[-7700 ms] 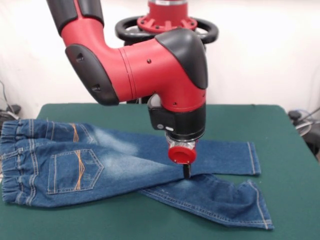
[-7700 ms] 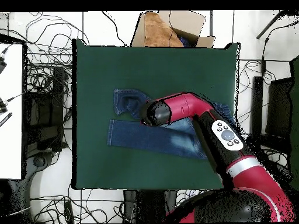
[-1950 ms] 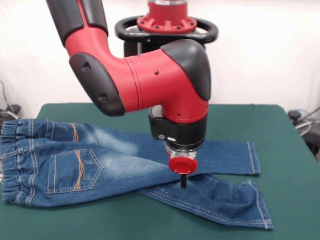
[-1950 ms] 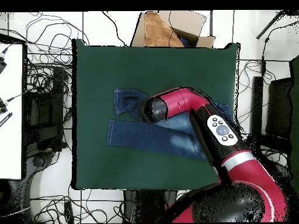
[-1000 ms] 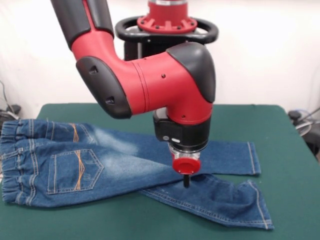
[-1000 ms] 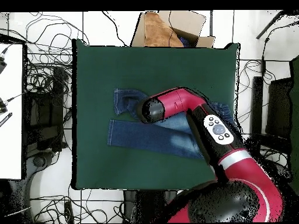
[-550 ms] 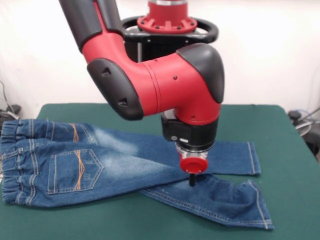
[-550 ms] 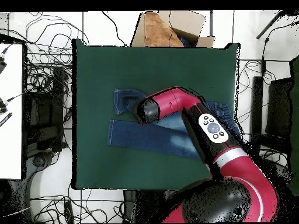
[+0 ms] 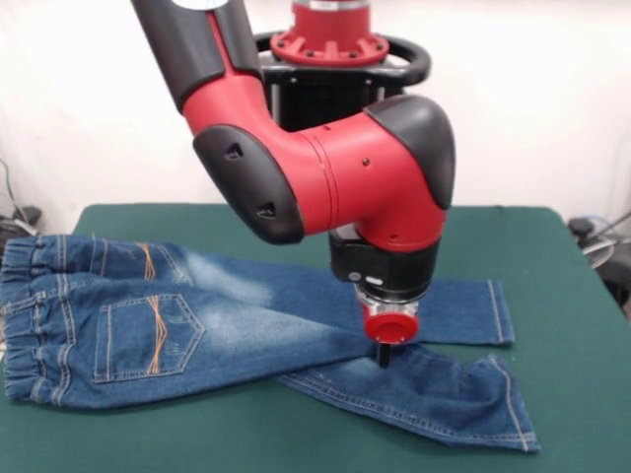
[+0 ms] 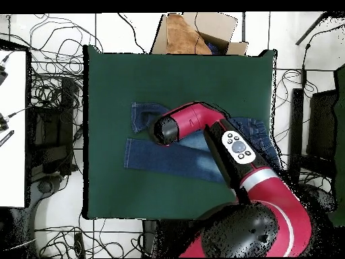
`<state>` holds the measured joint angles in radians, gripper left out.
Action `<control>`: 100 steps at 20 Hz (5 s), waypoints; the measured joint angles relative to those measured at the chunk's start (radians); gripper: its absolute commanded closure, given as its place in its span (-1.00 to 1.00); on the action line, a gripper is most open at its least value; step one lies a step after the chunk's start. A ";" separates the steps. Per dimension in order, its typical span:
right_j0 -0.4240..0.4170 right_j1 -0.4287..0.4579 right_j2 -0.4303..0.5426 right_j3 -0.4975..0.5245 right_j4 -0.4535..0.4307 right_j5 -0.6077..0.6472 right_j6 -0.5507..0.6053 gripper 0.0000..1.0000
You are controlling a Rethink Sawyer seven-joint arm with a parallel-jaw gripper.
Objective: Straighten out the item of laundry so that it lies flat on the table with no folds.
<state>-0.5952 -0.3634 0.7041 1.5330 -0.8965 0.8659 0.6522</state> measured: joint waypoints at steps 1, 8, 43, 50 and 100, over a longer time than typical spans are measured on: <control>0.003 0.000 -0.004 0.000 -0.003 0.000 0.000 1.00; 0.036 -0.002 -0.032 0.000 -0.021 0.000 0.000 1.00; 0.083 -0.085 -0.034 0.001 0.019 0.171 0.000 1.00; 0.061 -0.084 -0.035 0.001 0.019 0.171 0.000 1.00; -0.001 -0.045 -0.029 0.000 0.017 0.046 0.000 1.00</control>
<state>-0.5958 -0.4086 0.6755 1.5334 -0.8791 0.9119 0.6522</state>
